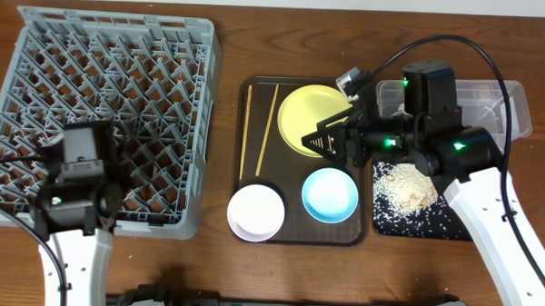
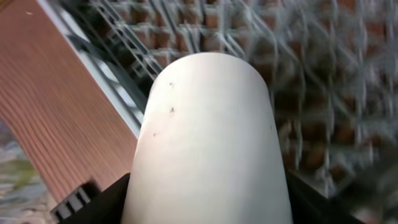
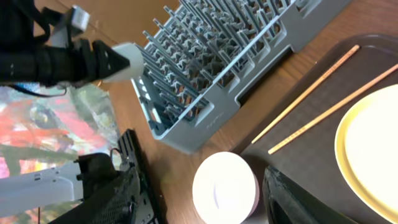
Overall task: Sort waste into correct bins and load items into the dishwasher
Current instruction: 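Place the white cup upside down in the dish rack with the left gripper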
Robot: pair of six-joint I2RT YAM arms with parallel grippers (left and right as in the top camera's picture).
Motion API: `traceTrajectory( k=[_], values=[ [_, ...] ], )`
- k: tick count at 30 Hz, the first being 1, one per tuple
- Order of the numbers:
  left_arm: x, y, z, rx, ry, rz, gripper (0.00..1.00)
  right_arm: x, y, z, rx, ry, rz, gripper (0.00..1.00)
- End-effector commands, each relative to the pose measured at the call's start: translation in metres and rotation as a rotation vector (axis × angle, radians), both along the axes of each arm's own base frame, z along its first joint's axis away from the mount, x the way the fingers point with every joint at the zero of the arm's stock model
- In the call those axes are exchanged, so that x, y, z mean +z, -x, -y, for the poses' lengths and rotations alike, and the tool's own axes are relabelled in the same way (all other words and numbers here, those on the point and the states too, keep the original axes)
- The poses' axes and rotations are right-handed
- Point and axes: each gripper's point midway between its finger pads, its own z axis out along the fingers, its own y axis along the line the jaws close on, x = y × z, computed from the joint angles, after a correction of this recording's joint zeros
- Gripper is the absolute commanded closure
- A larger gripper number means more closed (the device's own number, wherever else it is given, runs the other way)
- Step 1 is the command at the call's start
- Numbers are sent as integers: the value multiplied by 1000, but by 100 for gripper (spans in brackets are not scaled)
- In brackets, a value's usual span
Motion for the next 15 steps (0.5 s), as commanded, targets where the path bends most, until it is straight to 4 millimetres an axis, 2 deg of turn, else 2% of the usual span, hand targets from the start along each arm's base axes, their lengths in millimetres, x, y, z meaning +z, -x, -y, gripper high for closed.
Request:
traceTrajectory(
  k=[1, 4, 8, 15],
  values=[
    [5, -1, -23, 114, -26, 38, 42, 5, 5, -3, 21, 3, 28, 38],
    [-3, -7, -34, 161, 16, 49, 42, 4, 6, -2, 21, 5, 21, 38],
    [-24, -13, -38, 191, 133, 27, 42, 2, 8, -2, 22, 9, 8, 38],
    [-60, -11, -52, 285, 310, -19, 42, -2, 12, 0, 25, 20, -15, 38]
  ],
)
